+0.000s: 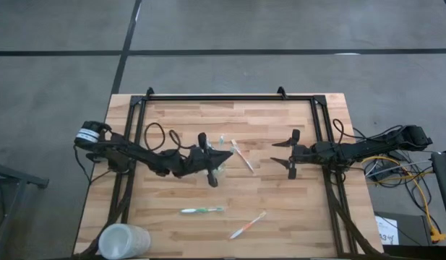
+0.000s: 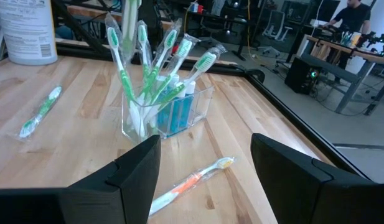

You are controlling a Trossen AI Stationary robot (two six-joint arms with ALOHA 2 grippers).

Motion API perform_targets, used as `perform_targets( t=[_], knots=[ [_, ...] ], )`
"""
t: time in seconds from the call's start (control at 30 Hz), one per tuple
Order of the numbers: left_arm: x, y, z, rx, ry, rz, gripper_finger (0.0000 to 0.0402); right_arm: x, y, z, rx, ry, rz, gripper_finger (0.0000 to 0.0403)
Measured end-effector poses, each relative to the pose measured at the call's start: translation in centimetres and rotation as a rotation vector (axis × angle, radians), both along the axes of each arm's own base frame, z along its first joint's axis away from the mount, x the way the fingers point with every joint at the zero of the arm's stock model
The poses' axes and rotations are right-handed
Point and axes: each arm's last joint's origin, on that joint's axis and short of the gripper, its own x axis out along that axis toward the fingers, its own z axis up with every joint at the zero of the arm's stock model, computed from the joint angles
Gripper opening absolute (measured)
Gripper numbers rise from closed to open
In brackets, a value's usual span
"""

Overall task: Pick & Place toothbrushing station
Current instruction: Put the green toothbrush into the transparent organizer

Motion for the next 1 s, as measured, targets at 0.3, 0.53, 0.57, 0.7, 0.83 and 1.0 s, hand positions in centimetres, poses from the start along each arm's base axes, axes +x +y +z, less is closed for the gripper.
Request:
perform_targets(
  t=[0.3, 0.53, 0.57, 0.7, 0.83, 1.0],
  knots=[
    [1.7, 0.6, 0.0, 0.009, 0.176, 0.018, 0.0007, 0.0, 0.0, 0.0, 0.000, 0.000, 0.000, 0.0244],
    [2.4, 0.9, -1.8, -0.075, 0.222, 0.015, 0.0004, 0.0, 0.0, 0.0, 0.000, -0.001, 0.000, 0.0244],
    [2.6, 0.9, -2.2, -0.077, 0.231, 0.014, 0.0005, 0.0, 0.0, 0.0, 0.000, 0.000, 0.000, 0.0244],
    [3.2, 0.8, -3.1, -0.071, 0.218, 0.010, 0.0007, 0.0, 0.0, 0.0, 0.000, 0.000, 0.000, 0.0244],
    [3.7, 0.7, -3.8, -0.085, 0.185, 0.006, 0.0003, 0.0, 0.0, 0.0, 0.000, 0.000, 0.000, 0.0244],
    [3.9, 0.7, -4.8, -0.116, 0.203, 0.001, 0.0007, 0.0, 0.0, 0.0, 0.000, 0.000, 0.000, 0.0244]
  ],
)
